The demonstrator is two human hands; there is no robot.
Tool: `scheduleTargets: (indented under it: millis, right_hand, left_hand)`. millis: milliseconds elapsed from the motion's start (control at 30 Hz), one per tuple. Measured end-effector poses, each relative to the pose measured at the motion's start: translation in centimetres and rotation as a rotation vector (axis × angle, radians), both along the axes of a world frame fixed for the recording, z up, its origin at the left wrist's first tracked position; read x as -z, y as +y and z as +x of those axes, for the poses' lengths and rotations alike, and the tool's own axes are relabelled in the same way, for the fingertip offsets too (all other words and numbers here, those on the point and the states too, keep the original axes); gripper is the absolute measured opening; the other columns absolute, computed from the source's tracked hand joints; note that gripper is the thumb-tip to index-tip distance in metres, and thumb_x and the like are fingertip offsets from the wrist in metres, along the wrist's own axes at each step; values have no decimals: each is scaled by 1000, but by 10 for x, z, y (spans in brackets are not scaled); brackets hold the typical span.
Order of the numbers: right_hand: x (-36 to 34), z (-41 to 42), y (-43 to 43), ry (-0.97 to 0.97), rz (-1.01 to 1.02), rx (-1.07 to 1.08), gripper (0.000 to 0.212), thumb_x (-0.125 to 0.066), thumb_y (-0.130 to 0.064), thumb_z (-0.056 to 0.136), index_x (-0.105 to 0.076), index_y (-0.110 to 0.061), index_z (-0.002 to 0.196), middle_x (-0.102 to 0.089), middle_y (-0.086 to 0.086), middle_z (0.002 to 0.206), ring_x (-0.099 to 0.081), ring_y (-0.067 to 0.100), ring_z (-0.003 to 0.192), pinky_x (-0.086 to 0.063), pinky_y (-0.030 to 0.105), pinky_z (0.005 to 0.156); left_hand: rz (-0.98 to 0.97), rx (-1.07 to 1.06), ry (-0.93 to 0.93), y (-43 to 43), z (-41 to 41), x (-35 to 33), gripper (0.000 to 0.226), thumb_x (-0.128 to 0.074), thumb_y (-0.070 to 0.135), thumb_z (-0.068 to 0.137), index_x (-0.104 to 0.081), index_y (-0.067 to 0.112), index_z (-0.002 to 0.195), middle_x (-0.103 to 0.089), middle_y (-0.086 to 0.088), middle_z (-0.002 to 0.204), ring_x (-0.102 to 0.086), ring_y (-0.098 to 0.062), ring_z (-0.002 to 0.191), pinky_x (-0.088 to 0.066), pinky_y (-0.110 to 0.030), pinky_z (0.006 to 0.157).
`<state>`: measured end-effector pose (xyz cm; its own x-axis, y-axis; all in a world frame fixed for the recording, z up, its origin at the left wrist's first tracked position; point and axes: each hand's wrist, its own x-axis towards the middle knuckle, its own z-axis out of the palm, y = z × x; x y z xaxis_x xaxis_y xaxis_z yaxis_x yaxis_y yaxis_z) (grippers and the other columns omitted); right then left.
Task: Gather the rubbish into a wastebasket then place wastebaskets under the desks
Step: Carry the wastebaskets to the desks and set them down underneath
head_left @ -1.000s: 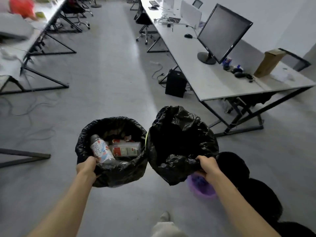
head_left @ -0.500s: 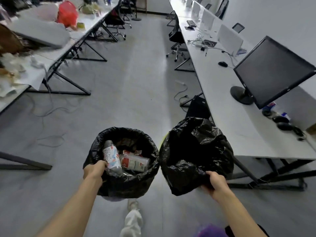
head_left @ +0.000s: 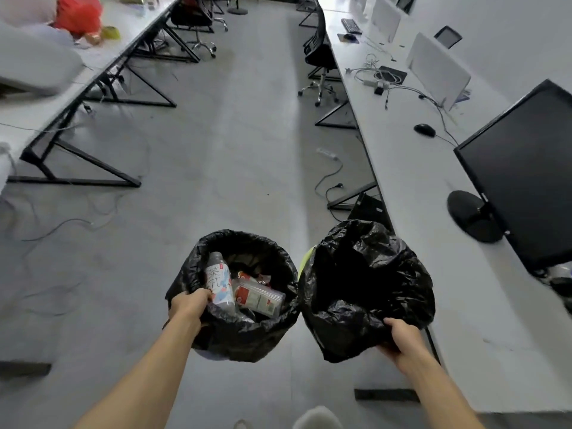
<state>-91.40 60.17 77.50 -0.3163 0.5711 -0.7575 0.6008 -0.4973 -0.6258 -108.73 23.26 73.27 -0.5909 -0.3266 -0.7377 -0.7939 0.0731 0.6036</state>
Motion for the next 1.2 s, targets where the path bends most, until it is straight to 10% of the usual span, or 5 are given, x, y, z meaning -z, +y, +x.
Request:
scheduleTargets:
  millis: [700, 1200]
  right_hand:
    - [78, -397, 192, -321, 6, -246, 25, -40, -7, 102, -47, 3, 123, -53, 16, 98, -54, 32, 83, -50, 41, 61]
    - [167, -654, 262, -711, 66, -118, 36, -47, -12, 94, -49, 0, 127, -61, 19, 111, -60, 36, 91, -55, 41, 74]
  left_hand:
    - [-121, -213, 26, 182, -393, 11, 61, -70, 8, 79, -50, 1, 137, -56, -17, 128, -57, -41, 107, -58, -53, 79]
    - [-105, 289, -146, 355, -768, 170, 40, -67, 32, 79, -63, 14, 114, -64, -14, 113, -61, -36, 96, -59, -50, 82]
